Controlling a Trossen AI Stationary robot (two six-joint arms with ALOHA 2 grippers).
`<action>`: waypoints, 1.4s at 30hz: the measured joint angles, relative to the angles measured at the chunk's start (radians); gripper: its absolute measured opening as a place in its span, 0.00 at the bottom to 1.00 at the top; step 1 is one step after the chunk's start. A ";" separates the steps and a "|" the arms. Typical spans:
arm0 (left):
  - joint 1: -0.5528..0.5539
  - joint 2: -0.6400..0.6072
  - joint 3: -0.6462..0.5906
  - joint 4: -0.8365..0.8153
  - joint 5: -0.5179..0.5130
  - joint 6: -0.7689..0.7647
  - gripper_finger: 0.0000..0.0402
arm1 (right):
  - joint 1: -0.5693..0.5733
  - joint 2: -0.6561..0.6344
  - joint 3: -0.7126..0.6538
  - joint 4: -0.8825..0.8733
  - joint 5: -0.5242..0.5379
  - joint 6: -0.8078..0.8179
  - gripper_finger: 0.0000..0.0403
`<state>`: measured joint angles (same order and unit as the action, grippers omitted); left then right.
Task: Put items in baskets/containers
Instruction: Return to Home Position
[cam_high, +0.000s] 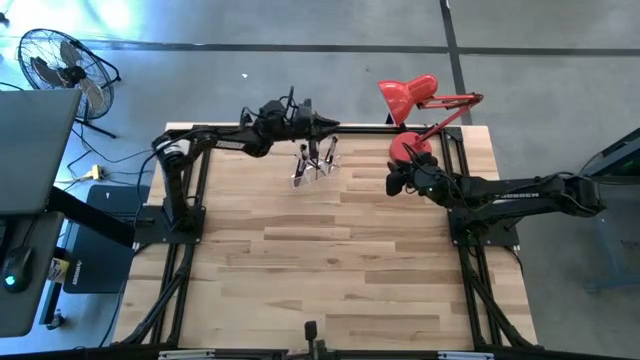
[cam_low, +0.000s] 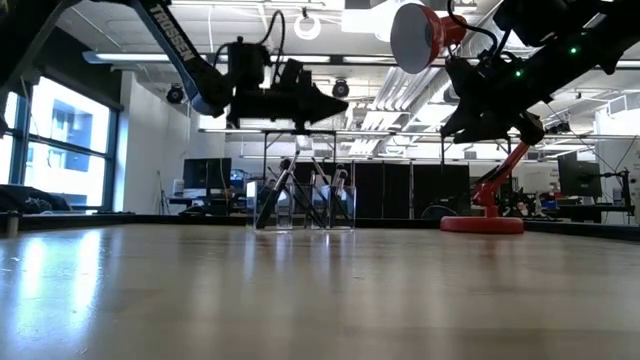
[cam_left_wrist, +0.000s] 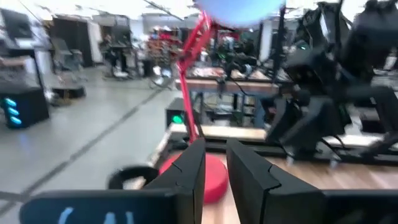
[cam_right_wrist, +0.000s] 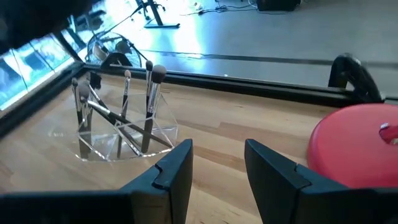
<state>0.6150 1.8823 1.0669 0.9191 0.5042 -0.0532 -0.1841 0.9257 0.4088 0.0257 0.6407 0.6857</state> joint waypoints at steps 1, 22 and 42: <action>0.000 -0.016 0.000 -0.007 -0.011 0.009 0.15 | 0.000 0.000 0.000 0.000 0.000 -0.020 0.35; -0.339 -0.187 0.001 -0.269 -0.256 0.030 0.00 | 0.017 -0.002 0.000 0.026 -0.610 -0.380 0.03; -0.571 -0.187 0.000 -0.344 -0.575 0.019 0.00 | 0.332 -0.322 -0.321 0.286 -0.591 -0.357 0.00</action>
<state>0.0439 1.6951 1.0672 0.5749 -0.0710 -0.0344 0.1474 0.6035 0.0881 0.3116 0.0496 0.3283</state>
